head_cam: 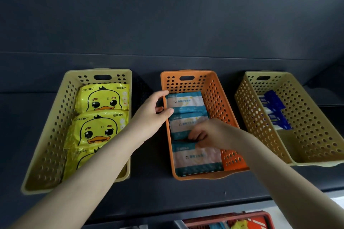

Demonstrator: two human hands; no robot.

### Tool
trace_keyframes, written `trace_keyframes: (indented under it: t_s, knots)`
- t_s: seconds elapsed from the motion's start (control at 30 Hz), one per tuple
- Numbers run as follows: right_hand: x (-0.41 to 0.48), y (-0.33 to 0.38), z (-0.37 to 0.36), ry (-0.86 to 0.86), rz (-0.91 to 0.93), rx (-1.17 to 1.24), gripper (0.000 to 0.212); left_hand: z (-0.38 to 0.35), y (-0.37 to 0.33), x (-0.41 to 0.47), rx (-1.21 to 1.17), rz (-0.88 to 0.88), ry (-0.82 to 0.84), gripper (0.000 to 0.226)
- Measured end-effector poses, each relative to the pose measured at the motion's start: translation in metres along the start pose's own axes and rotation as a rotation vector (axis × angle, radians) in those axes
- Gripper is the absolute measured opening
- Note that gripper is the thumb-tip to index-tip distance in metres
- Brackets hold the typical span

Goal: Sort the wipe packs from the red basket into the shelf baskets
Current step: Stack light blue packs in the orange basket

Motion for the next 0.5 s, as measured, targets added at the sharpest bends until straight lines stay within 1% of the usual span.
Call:
trace_keyframes:
  t_s: [0.13,0.27,0.33,0.4,0.43,0.5]
  knots:
    - [-0.036,0.011,0.044,-0.242,-0.115,0.134,0.039,0.009,-0.006,-0.006,-0.002,0.002,0.005,0.048]
    - [-0.107,0.034,0.065,-0.576,-0.179,0.137,0.035,0.017,-0.022,-0.029,0.082,-0.122,0.056,0.037]
    - [-0.144,0.050,0.052,-0.750,-0.206,0.155,0.027,0.017,-0.031,-0.050,0.164,-0.214,0.074,0.028]
    - [-0.181,0.070,0.023,-0.923,-0.245,0.150,0.020,0.015,-0.036,-0.077,0.212,-0.314,0.089,0.021]
    - [-0.200,0.079,0.004,-0.997,-0.274,0.161,0.018,0.010,-0.036,-0.092,0.210,-0.357,0.118,0.018]
    - [-0.233,0.094,-0.042,-1.080,-0.355,0.221,0.018,-0.005,-0.028,-0.126,0.172,-0.418,0.231,0.012]
Point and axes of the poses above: each hand's wrist, its own x-axis towards the middle knuckle, its own z-axis out of the back of the hand, y = z × x, the point moved 6 cm from there along x, towards the middle knuckle, and after that the axes turned 3 degrees about y, right-handed, at the moved point
